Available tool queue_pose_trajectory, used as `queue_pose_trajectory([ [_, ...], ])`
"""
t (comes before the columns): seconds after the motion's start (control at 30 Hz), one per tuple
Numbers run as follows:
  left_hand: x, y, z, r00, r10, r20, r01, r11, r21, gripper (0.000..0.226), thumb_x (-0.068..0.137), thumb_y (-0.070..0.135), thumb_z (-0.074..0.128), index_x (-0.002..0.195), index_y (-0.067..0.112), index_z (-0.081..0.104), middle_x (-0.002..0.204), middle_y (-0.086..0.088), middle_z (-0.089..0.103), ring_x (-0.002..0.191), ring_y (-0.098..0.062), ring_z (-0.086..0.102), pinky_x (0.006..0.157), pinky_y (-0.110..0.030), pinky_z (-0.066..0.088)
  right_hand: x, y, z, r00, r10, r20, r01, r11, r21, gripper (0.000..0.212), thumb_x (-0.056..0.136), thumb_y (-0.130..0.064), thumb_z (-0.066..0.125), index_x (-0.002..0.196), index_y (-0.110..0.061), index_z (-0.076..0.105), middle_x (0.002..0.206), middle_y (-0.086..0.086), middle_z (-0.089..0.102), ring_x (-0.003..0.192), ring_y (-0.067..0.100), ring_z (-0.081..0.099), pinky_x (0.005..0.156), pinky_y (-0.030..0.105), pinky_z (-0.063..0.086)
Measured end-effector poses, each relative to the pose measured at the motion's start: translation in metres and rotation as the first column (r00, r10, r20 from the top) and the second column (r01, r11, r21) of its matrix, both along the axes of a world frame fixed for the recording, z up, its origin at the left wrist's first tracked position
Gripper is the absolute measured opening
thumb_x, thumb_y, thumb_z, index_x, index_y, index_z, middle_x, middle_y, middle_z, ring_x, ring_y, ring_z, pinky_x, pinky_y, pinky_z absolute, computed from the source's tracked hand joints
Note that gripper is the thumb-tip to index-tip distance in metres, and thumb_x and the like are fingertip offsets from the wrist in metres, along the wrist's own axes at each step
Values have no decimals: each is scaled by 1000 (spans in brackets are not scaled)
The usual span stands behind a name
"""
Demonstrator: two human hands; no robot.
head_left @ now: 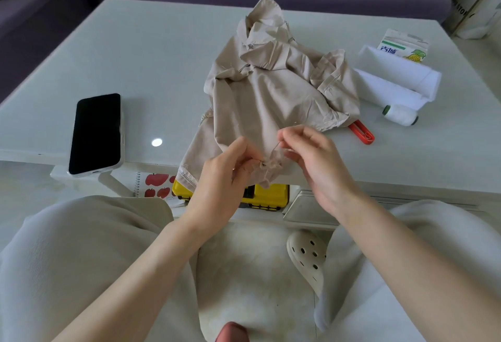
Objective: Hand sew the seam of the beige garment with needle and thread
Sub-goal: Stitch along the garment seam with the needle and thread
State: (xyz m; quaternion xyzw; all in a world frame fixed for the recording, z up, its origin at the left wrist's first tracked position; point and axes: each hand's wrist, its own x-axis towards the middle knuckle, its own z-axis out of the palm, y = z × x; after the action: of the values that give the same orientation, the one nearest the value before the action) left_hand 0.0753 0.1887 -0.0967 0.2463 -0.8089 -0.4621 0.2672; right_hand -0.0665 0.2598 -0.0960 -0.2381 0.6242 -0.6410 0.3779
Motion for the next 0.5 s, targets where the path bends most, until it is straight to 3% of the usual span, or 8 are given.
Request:
queue_pose_trajectory([
  [0.17, 1, -1, -4, 1000, -22, 12, 22, 1000, 15, 19, 95, -1, 48, 84, 14, 50, 71, 23, 61, 66, -24, 51, 55, -29, 38, -18, -2, 2, 947, -150, 283, 173, 983, -58, 21, 101, -10, 39, 85, -10, 51, 79, 1, 72, 90, 15, 69, 87, 28, 51],
  [0.23, 1, -2, -6, 1000, -21, 20, 21, 1000, 23, 19, 95, 0, 47, 85, 15, 50, 71, 21, 60, 64, -23, 48, 54, -25, 36, -21, -3, 4, 906, -158, 393, 218, 969, -113, 27, 102, -7, 36, 79, -8, 49, 64, -1, 67, 76, 14, 70, 83, 29, 54],
  [0.3, 2, -3, -7, 999, -19, 29, 18, 999, 26, 18, 96, 0, 47, 85, 15, 50, 69, 21, 59, 59, -16, 44, 53, -17, 32, -23, -3, 6, 869, -147, 473, 247, 956, -156, 29, 102, -7, 34, 76, -9, 46, 52, -5, 51, 50, 7, 55, 66, 24, 56],
  [0.37, 4, -3, -6, 999, -16, 30, 15, 999, 33, 18, 96, 1, 46, 85, 14, 50, 67, 17, 57, 54, -8, 40, 51, -14, 30, -23, -1, 7, 909, -120, 399, 191, 971, -142, 25, 103, -9, 33, 81, -12, 46, 51, -8, 40, 41, 4, 34, 44, 16, 41],
  [0.4, 5, -4, -6, 999, -17, 27, 16, 999, 36, 17, 96, 1, 46, 86, 14, 51, 67, 13, 56, 53, -6, 39, 50, -13, 30, -23, 0, 6, 952, -100, 291, 137, 984, -111, 24, 103, -11, 33, 84, -13, 47, 51, -10, 37, 42, 4, 29, 39, 15, 31],
  [0.5, 7, -6, -5, 1000, -15, 22, 15, 999, 34, 17, 96, 1, 46, 86, 14, 51, 67, 10, 56, 52, -7, 38, 49, -15, 29, -20, 7, -1, 989, 24, -149, -11, 996, 85, 20, 101, -18, 41, 86, -16, 53, 48, -15, 35, 42, 2, 28, 42, 13, 24],
])
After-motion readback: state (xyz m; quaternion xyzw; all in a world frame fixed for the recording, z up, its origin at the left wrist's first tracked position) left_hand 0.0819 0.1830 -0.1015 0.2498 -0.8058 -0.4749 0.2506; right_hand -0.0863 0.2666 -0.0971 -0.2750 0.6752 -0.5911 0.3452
